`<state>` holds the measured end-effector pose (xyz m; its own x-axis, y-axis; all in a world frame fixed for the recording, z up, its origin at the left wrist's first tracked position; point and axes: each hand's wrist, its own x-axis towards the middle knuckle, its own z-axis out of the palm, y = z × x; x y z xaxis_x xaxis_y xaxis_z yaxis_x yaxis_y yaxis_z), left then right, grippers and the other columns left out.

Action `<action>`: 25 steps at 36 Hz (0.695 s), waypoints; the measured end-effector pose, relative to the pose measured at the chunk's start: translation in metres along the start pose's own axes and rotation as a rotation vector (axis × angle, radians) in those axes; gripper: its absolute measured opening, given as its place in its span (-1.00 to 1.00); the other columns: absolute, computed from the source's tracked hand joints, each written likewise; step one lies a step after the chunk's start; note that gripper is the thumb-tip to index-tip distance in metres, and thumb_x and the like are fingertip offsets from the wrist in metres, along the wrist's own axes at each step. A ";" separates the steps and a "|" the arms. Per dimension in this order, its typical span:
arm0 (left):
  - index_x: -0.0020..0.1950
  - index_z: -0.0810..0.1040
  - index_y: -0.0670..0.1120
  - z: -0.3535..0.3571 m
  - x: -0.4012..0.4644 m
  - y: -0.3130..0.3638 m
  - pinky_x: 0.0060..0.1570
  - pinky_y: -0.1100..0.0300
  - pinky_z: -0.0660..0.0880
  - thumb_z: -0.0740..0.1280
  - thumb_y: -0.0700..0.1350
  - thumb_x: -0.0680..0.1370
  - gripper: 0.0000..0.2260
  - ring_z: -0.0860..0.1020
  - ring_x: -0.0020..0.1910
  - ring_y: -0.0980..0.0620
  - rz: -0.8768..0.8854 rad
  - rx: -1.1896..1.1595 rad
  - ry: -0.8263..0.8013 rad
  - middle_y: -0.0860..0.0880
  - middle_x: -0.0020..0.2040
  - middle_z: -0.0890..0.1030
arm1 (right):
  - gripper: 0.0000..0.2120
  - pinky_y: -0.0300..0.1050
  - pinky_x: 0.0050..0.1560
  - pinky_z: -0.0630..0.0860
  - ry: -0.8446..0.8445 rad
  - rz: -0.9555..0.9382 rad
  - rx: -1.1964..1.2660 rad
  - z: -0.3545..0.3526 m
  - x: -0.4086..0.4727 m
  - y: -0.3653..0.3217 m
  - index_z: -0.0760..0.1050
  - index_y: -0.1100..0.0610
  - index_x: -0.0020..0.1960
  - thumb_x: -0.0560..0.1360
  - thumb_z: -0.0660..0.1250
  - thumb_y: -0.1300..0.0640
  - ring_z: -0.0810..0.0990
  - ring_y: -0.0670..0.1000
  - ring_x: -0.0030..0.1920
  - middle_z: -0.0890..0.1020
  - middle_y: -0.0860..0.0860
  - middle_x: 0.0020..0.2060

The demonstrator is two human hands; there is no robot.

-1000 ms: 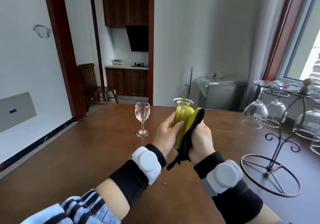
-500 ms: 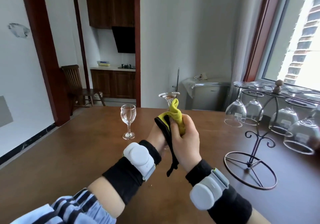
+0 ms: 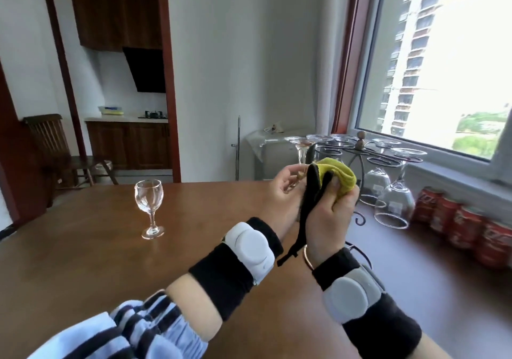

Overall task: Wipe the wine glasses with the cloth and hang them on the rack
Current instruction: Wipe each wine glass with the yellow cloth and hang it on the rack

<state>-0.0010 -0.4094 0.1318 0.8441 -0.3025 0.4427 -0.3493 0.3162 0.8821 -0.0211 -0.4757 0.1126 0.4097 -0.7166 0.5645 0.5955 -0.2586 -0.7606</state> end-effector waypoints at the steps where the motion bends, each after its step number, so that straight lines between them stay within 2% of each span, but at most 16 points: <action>1: 0.12 0.55 -0.07 0.013 0.002 -0.002 -0.05 0.27 0.54 0.33 -0.14 0.58 -0.87 0.56 -0.04 0.08 0.001 -0.006 -0.021 -0.03 -0.06 0.60 | -0.94 -0.35 -0.02 0.41 0.036 0.015 0.002 -0.009 0.008 0.001 0.32 -0.01 0.04 0.68 0.10 0.08 0.53 -0.28 -0.11 0.53 -0.07 -0.10; 4: 0.12 0.58 -0.08 0.036 0.007 -0.010 -0.03 0.22 0.54 0.33 -0.18 0.57 -0.86 0.57 -0.05 0.08 0.020 0.002 -0.046 -0.06 -0.03 0.62 | -0.88 -0.31 0.01 0.45 0.126 0.116 0.047 -0.027 0.021 0.004 0.34 0.06 0.14 0.68 0.09 0.04 0.55 -0.20 -0.08 0.55 -0.06 -0.07; 7: 0.06 0.60 -0.05 0.051 0.012 -0.021 -0.02 0.22 0.54 0.34 -0.19 0.57 -0.88 0.57 -0.07 0.11 0.042 0.037 -0.034 -0.02 -0.04 0.64 | -0.74 0.05 0.22 0.46 0.185 0.185 0.071 -0.038 0.028 0.005 0.35 0.11 0.23 0.66 0.08 -0.03 0.57 0.07 0.10 0.58 0.09 0.08; 8: 0.04 0.61 -0.02 0.058 0.014 -0.025 0.00 0.19 0.54 0.34 -0.19 0.57 -0.89 0.57 -0.07 0.10 0.039 0.043 -0.035 -0.02 -0.04 0.65 | -0.74 0.10 0.26 0.45 0.209 0.206 0.078 -0.043 0.033 0.007 0.35 0.10 0.22 0.66 0.08 -0.04 0.55 0.14 0.16 0.57 0.15 0.13; 10: 0.00 0.62 0.03 0.062 0.017 -0.032 0.04 0.09 0.55 0.35 -0.15 0.56 -0.89 0.58 -0.07 0.04 0.027 0.044 -0.015 -0.07 -0.02 0.65 | -0.85 0.03 0.24 0.43 0.226 0.251 0.099 -0.048 0.039 0.007 0.33 0.05 0.19 0.68 0.06 0.04 0.52 0.15 0.17 0.55 0.16 0.15; 12: 0.00 0.63 0.02 0.071 0.022 -0.039 0.04 0.02 0.53 0.35 -0.12 0.56 -0.91 0.56 -0.11 0.03 0.003 0.012 -0.013 -0.07 -0.08 0.64 | -0.88 -0.10 0.18 0.39 0.235 0.288 0.118 -0.057 0.048 0.010 0.32 0.02 0.18 0.69 0.05 0.09 0.50 0.08 0.15 0.53 0.10 0.13; 15: 0.03 0.62 -0.04 0.075 0.029 -0.047 -0.04 0.13 0.52 0.34 -0.13 0.57 -0.91 0.53 -0.19 0.08 -0.025 -0.021 0.008 -0.01 -0.17 0.61 | -0.88 -0.19 0.08 0.38 0.215 0.314 0.138 -0.061 0.053 0.012 0.35 -0.02 0.12 0.68 0.05 0.09 0.50 0.01 0.06 0.53 0.06 0.06; 18: 0.06 0.63 -0.08 0.081 0.038 -0.051 -0.06 0.20 0.51 0.35 -0.14 0.56 -0.88 0.54 -0.18 0.10 -0.035 -0.029 0.005 0.00 -0.15 0.62 | -0.86 -0.16 0.11 0.40 0.229 0.320 0.141 -0.061 0.060 0.016 0.37 -0.06 0.03 0.68 0.05 0.08 0.51 0.04 0.10 0.53 0.08 0.09; 20: 0.04 0.63 -0.05 0.083 0.041 -0.050 0.01 0.17 0.54 0.34 -0.16 0.57 -0.90 0.56 -0.11 0.08 -0.034 -0.023 -0.011 -0.02 -0.09 0.65 | -0.86 -0.32 0.02 0.42 0.246 0.322 0.156 -0.061 0.062 0.018 0.37 -0.01 0.14 0.69 0.05 0.09 0.50 0.03 0.08 0.53 0.08 0.09; 22: 0.00 0.63 0.00 0.085 0.045 -0.049 0.03 0.15 0.56 0.34 -0.18 0.57 -0.89 0.59 -0.07 0.06 -0.053 -0.038 -0.050 -0.05 -0.04 0.66 | -0.78 -0.53 -0.19 0.39 0.259 0.320 0.161 -0.063 0.065 0.021 0.38 0.10 0.26 0.69 0.04 0.10 0.50 0.00 0.01 0.53 0.06 0.04; 23: -0.01 0.63 0.01 0.087 0.047 -0.049 0.02 0.14 0.57 0.34 -0.18 0.56 -0.88 0.60 -0.07 0.06 -0.066 -0.039 -0.073 -0.06 -0.05 0.66 | -0.75 -0.55 -0.23 0.39 0.264 0.321 0.171 -0.064 0.066 0.022 0.38 0.13 0.29 0.69 0.04 0.11 0.50 -0.03 -0.04 0.53 0.05 0.02; 25: 0.00 0.64 -0.01 0.090 0.050 -0.050 0.02 0.10 0.58 0.35 -0.17 0.56 -0.89 0.61 -0.08 0.00 -0.095 -0.053 -0.116 -0.10 -0.06 0.67 | -0.76 -0.47 -0.12 0.43 0.269 0.321 0.163 -0.065 0.066 0.023 0.38 0.12 0.26 0.69 0.03 0.11 0.53 -0.07 -0.06 0.54 0.00 -0.03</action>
<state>0.0223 -0.5210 0.1243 0.8187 -0.4339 0.3761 -0.2459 0.3271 0.9124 -0.0256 -0.5715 0.1114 0.4102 -0.8922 0.1888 0.5777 0.0940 -0.8108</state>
